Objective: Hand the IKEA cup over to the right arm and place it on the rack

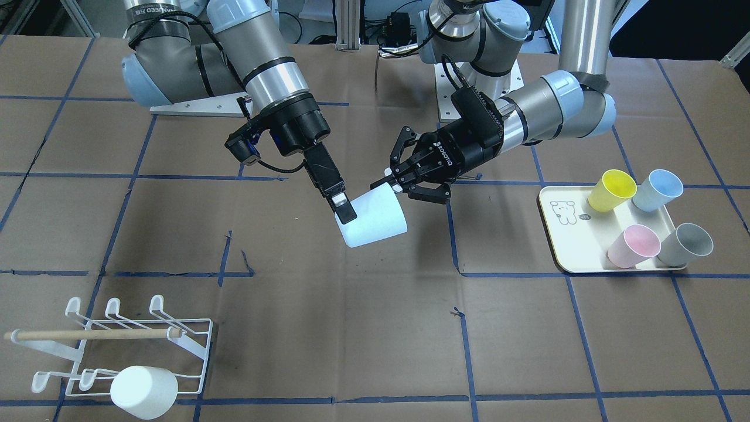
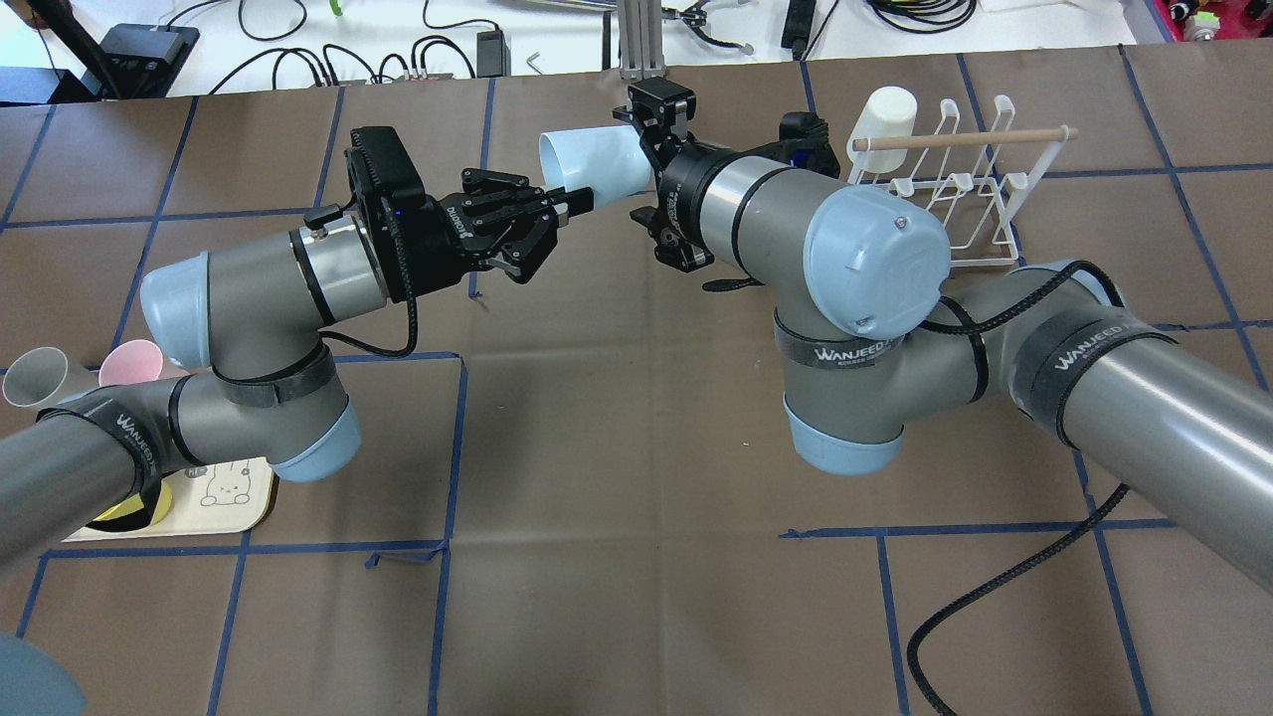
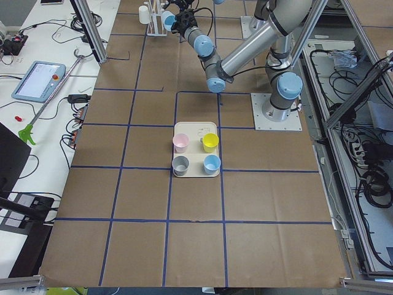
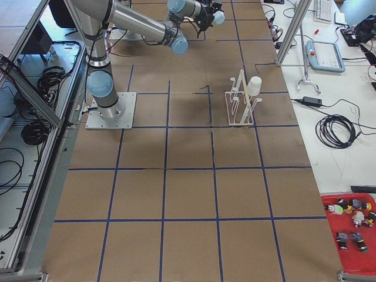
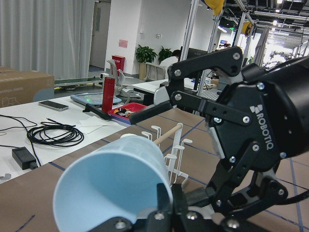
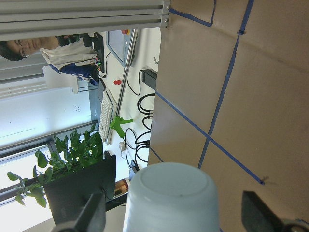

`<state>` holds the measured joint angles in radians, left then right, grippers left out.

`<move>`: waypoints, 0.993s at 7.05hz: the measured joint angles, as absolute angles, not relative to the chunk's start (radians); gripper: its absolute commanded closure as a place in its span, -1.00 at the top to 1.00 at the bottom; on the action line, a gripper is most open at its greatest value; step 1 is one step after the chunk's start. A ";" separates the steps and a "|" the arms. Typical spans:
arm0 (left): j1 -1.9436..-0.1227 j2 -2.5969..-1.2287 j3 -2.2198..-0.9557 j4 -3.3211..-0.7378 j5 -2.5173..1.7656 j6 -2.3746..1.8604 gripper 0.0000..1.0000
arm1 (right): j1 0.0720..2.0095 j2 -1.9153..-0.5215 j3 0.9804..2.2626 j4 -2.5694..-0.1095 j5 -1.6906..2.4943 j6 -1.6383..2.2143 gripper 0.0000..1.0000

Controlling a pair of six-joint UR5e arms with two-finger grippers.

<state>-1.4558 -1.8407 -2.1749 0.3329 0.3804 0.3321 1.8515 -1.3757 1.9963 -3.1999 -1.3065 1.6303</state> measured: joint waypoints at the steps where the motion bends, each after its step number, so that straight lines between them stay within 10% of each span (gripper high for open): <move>1: -1.456 -1.841 -2.175 0.333 0.380 0.331 -0.96 | 1.852 -1.364 1.987 -3.200 -1.306 1.630 0.97; 7: -1.454 -1.842 -2.174 0.333 0.379 0.321 -0.94 | 1.866 -1.326 1.948 -3.200 -1.306 1.637 0.93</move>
